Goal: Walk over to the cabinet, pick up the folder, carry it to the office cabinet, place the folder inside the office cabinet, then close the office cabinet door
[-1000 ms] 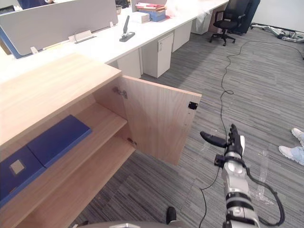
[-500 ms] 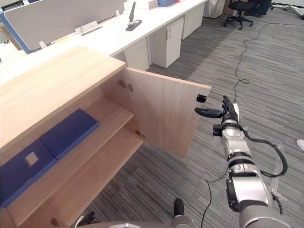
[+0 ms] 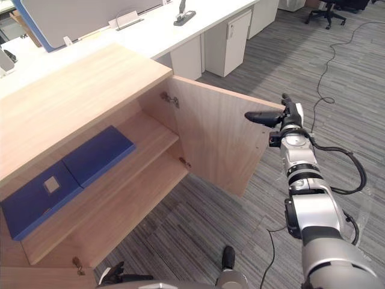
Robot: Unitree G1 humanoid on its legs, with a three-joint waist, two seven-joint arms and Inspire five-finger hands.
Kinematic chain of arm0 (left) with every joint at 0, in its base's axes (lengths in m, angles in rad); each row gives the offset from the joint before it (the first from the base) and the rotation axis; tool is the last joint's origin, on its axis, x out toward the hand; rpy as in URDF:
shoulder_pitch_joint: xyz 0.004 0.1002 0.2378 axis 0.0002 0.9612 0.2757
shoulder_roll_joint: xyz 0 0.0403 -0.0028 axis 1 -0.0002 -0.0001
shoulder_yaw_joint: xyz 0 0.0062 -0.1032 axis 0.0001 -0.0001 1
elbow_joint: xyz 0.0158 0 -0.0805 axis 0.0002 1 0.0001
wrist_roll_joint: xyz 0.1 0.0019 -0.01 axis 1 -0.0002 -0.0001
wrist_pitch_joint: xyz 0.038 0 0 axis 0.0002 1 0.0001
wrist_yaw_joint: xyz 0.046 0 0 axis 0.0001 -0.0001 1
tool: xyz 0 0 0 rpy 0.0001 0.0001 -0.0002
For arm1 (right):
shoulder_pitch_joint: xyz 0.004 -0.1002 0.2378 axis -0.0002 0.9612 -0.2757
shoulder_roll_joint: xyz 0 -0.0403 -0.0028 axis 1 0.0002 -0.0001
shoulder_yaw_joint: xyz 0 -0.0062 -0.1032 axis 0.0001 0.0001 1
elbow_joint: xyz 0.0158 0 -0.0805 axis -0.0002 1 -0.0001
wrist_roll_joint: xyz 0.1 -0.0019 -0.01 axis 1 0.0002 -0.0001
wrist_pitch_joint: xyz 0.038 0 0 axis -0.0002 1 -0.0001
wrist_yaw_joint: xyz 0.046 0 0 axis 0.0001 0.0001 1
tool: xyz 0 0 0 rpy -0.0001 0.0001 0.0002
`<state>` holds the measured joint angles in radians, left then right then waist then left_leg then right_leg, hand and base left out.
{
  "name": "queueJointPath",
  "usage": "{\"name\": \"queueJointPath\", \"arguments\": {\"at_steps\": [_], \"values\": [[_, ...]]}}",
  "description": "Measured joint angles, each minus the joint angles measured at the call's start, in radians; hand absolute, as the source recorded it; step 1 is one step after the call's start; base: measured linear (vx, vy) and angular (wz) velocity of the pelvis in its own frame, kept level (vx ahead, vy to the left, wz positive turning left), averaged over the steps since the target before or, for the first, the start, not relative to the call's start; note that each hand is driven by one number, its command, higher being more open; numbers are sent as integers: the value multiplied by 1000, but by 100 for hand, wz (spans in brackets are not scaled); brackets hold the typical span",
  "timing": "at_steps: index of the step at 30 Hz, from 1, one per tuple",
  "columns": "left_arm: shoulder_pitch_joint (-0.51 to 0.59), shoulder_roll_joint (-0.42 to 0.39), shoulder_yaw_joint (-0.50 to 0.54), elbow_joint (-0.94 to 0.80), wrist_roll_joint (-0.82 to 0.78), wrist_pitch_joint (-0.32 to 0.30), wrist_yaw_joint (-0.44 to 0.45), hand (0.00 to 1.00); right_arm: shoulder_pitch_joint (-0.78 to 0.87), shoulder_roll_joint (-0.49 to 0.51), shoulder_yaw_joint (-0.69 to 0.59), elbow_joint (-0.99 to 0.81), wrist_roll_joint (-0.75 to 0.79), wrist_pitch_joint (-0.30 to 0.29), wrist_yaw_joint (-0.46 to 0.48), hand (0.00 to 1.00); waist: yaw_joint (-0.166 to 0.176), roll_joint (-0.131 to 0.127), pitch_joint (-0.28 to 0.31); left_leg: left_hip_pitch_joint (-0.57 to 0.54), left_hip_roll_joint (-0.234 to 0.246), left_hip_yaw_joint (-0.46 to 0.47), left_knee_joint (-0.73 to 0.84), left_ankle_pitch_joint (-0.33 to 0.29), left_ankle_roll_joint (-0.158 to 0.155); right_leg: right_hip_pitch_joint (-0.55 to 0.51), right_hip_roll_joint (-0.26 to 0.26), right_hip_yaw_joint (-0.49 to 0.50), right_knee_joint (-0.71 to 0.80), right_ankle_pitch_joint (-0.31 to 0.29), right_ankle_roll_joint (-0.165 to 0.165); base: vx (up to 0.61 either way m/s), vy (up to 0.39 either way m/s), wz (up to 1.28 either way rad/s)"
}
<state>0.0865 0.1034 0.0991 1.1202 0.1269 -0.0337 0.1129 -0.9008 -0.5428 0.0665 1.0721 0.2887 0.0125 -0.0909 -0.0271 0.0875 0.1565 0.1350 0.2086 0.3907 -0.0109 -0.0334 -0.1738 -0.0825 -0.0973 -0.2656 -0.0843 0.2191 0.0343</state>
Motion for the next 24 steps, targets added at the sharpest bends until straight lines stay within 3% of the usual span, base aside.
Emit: {"name": "queueJointPath", "arguments": {"at_steps": [8,14,18,24], "values": [[-13,22,-84,1,5,2,-16,100,152,-57,227,-167,197,-24,153,100,-27,-7,6,5,15,1,11,-1,-5,6,16,5,0,-6,0,-51,9,-3],[-49,33,-136,0,41,1,-32,100,323,32,302,-167,188,-14,223,100,-25,-9,7,5,33,-13,17,-3,-7,10,35,2,0,-13,-9,-46,-5,0],[-66,31,-164,-9,41,-1,-34,100,363,73,464,-183,141,28,272,100,-23,-9,7,-10,33,-17,16,-1,-9,-4,36,1,0,-9,-11,-21,15,0],[-68,32,-162,-8,51,-4,-42,100,390,14,772,-446,145,54,375,100,-13,-11,5,-12,33,-21,14,1,-8,-5,38,2,0,-7,-16,-2,20,1]]}}
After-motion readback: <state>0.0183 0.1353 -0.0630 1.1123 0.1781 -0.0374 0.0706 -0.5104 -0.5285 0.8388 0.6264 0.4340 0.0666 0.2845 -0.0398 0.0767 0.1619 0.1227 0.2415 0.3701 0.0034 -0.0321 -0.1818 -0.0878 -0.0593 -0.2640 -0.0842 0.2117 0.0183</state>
